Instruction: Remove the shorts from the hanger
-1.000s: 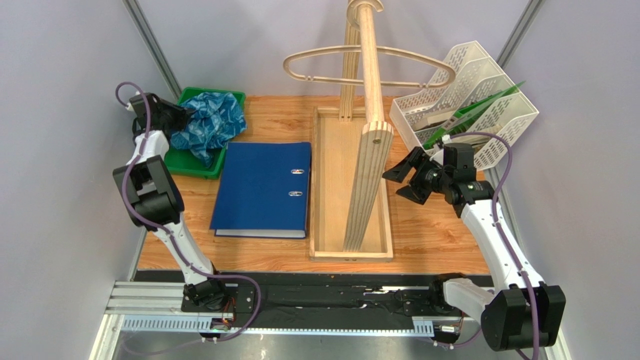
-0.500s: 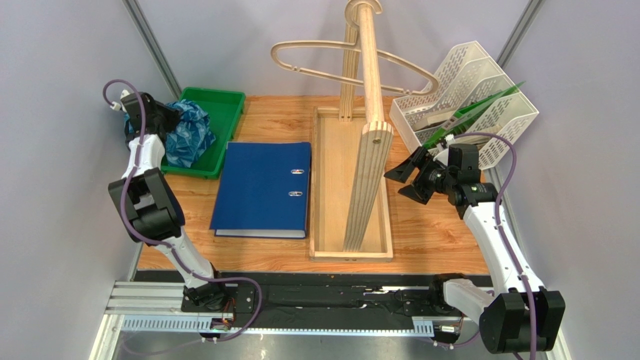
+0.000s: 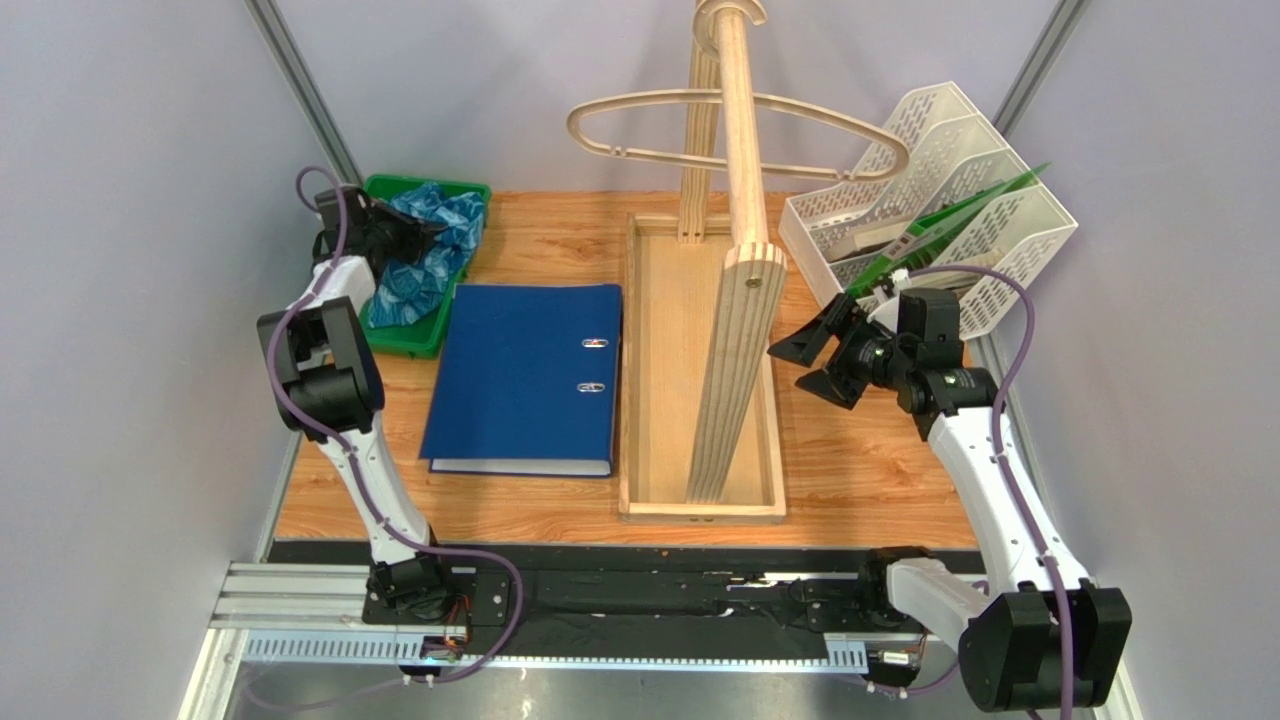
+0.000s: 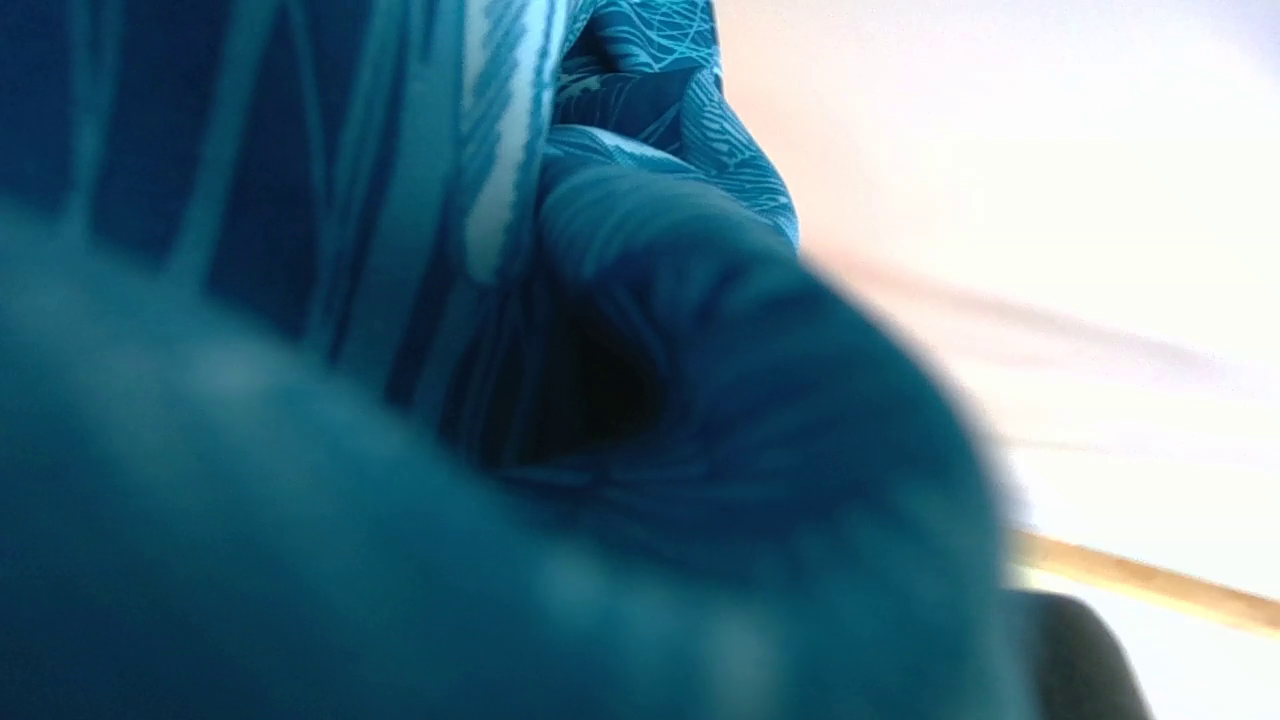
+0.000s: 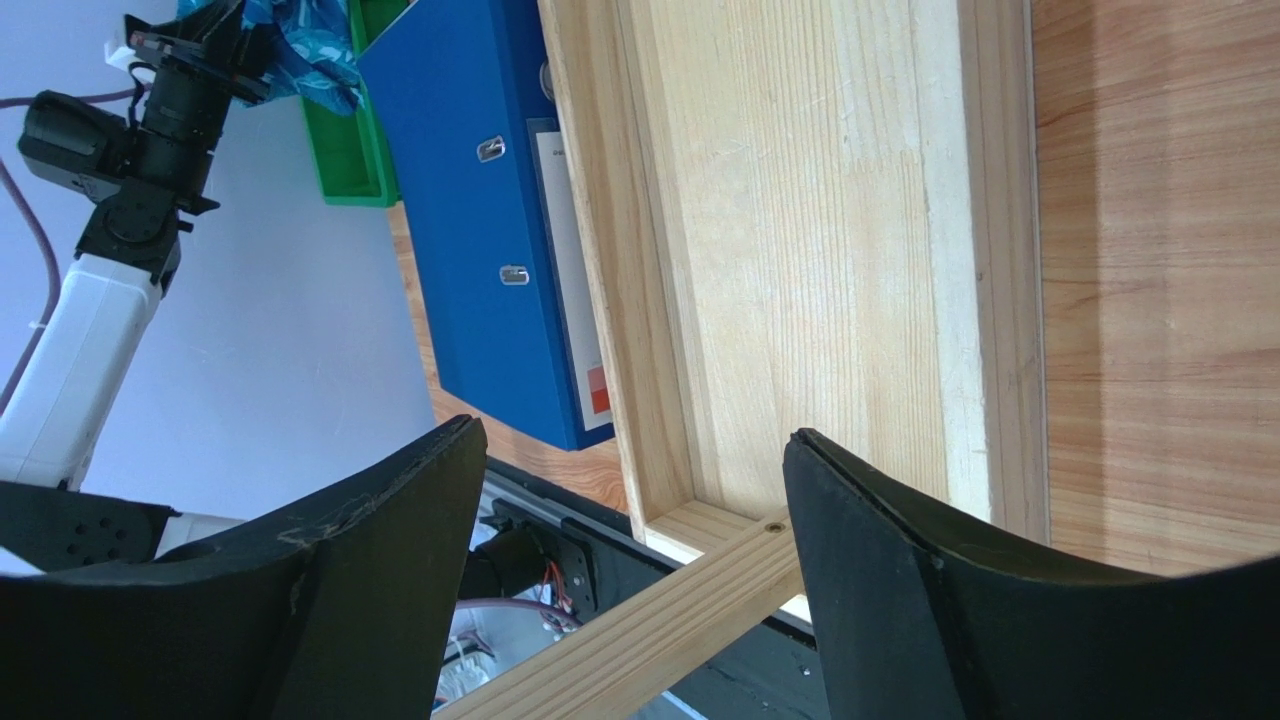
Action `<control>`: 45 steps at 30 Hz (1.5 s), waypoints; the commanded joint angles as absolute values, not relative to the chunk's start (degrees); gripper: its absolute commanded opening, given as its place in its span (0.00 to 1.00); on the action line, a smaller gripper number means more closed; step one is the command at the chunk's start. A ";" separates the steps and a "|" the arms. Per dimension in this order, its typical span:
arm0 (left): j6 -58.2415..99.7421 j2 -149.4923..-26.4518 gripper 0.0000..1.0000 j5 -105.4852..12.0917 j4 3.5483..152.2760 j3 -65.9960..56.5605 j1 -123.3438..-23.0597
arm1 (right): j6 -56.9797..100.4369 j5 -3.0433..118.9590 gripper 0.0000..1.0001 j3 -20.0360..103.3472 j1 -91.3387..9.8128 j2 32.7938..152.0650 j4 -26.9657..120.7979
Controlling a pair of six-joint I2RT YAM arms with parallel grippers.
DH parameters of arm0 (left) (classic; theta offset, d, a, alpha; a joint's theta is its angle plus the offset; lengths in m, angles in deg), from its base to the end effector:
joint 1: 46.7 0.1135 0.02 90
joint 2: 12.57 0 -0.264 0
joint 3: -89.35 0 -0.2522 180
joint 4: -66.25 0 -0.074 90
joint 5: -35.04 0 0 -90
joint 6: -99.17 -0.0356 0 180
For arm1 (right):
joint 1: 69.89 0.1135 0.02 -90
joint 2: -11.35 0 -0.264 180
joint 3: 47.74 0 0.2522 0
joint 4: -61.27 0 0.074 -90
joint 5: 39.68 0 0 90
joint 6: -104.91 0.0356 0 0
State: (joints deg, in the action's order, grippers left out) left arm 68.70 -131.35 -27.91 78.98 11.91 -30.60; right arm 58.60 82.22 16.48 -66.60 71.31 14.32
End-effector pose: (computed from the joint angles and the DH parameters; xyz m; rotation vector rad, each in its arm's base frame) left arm 0.4674 0.1180 0.2233 -1.0695 1.8717 -0.9426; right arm 0.2145 0.0312 0.2901 0.5453 2.3499 1.0453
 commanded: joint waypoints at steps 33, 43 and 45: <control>51.71 -76.40 0.88 -41.94 99.97 -22.99 -69.09 | 47.79 78.18 0.79 11.38 -66.99 56.10 -1.79; 48.99 -53.09 0.88 -44.75 101.62 -32.86 -85.81 | 46.29 74.49 0.82 10.13 -66.99 37.37 -7.95; 48.72 -51.16 0.88 -47.12 103.74 -29.97 -85.73 | 46.73 72.48 0.83 13.21 -66.99 36.40 -9.26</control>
